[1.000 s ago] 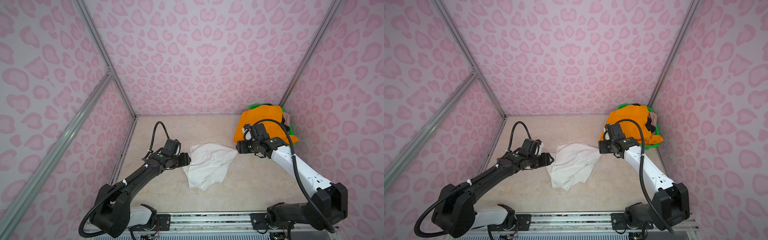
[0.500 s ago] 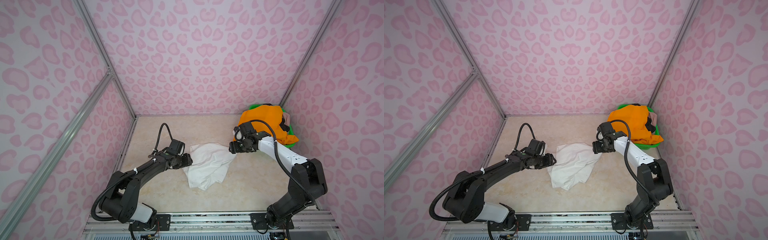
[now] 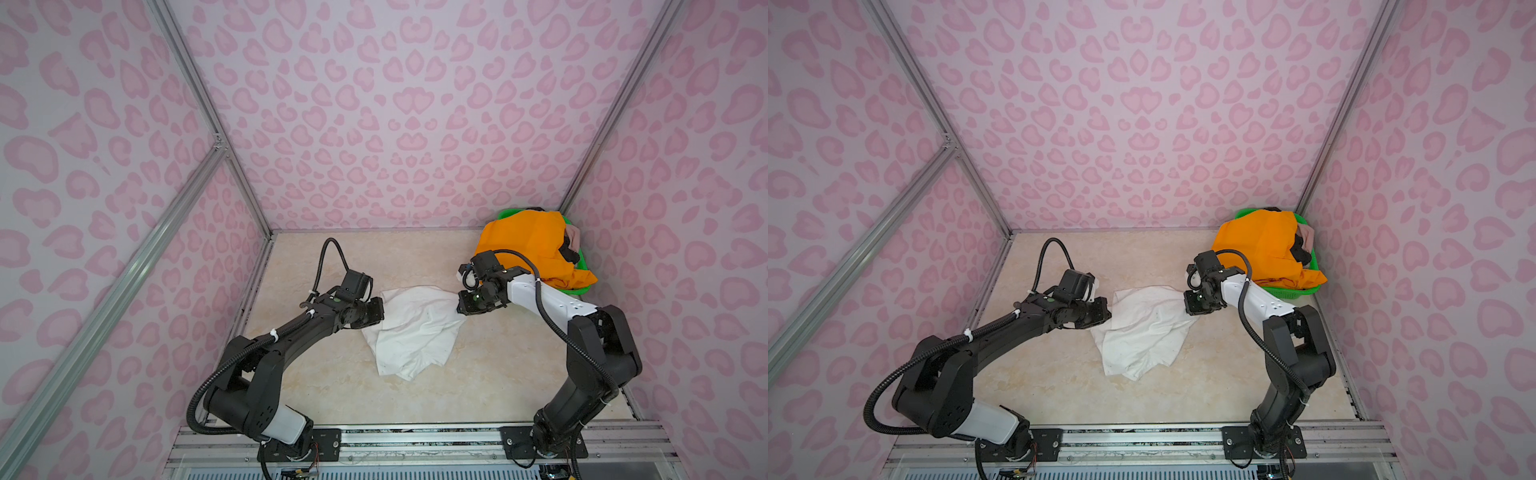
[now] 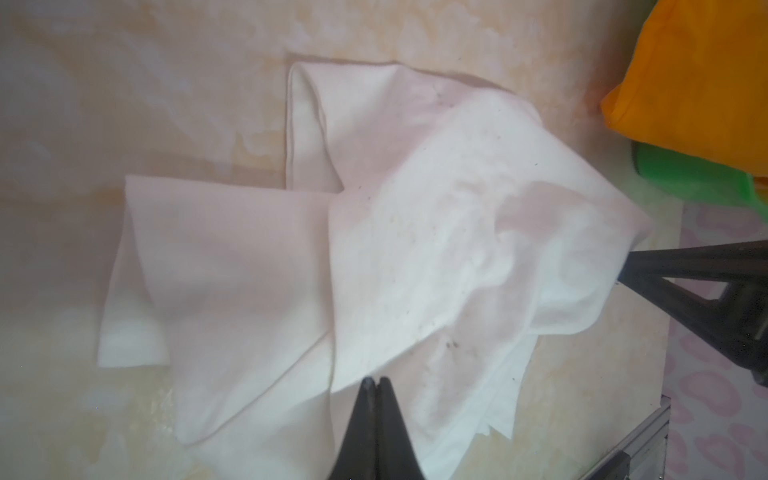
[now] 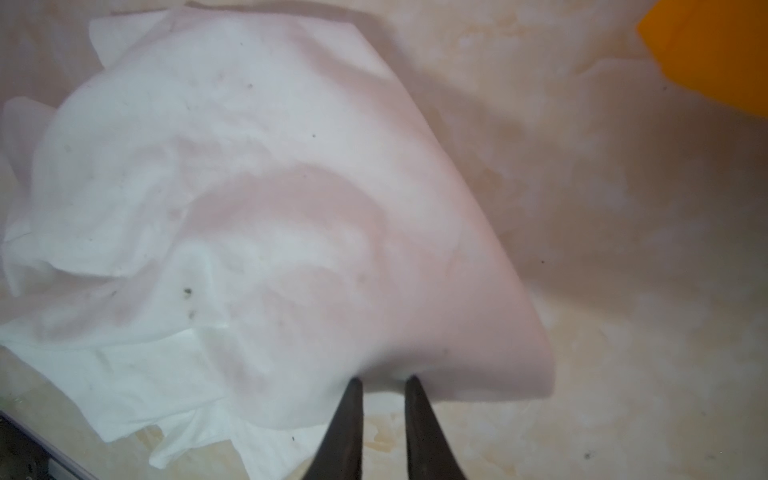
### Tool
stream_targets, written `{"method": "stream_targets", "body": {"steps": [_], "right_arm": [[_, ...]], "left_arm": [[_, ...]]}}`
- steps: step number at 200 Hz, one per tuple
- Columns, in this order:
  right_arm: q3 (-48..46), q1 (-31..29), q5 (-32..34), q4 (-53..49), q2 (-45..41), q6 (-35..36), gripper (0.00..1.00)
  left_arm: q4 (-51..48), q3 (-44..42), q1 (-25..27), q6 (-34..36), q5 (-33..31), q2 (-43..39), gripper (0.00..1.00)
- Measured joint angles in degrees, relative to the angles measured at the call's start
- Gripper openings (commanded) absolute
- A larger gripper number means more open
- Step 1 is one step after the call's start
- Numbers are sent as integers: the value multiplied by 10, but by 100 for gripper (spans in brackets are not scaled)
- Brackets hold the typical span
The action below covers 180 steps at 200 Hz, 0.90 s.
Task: Fold and stack the mixed laundry pile
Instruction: 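Move the left gripper to the shirt's near edge while the right reaches its far edge, then grasp the shirt edges with both grippers and lift it off the table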
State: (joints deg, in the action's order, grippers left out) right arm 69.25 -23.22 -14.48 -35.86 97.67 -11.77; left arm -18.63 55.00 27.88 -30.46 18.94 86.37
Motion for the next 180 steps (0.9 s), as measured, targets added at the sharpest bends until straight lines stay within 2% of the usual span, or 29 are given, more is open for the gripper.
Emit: {"method": "stream_targets", "body": {"steps": [9,24,32,46,66,70,91,118,123,125,130,153,166,180], "right_arm": [[5,0,-2,0,-1,2,15],[7,0,-3,-2,-7,6,13],[6,0,-3,-3,-10,9,13],[0,0,-3,-3,-16,9,15],[-14,0,-2,-6,-22,9,32],[-17,0,0,-7,-23,9,38],[-30,0,7,-9,-28,8,54],[-41,0,18,-8,-32,8,62],[-43,0,19,-6,-31,8,62],[-44,0,19,-5,-30,8,62],[-47,0,21,-1,-27,8,62],[-57,0,20,20,0,2,60],[-59,0,19,34,18,-4,50],[-56,0,17,45,35,-7,33]], "left_arm": [[-3,11,0,2,0,0,17],[-14,27,0,8,0,3,44],[-16,29,0,8,0,9,54],[-27,29,0,10,-1,23,62],[-33,26,0,17,-1,45,64],[-33,25,0,18,-1,50,64],[-24,15,0,21,12,73,58],[9,8,1,20,49,97,38],[19,8,1,15,56,102,37],[21,8,1,14,58,103,32],[32,9,1,14,65,108,28],[48,16,1,6,82,121,14],[49,28,1,6,86,122,10],[48,44,1,6,85,121,6]]}}
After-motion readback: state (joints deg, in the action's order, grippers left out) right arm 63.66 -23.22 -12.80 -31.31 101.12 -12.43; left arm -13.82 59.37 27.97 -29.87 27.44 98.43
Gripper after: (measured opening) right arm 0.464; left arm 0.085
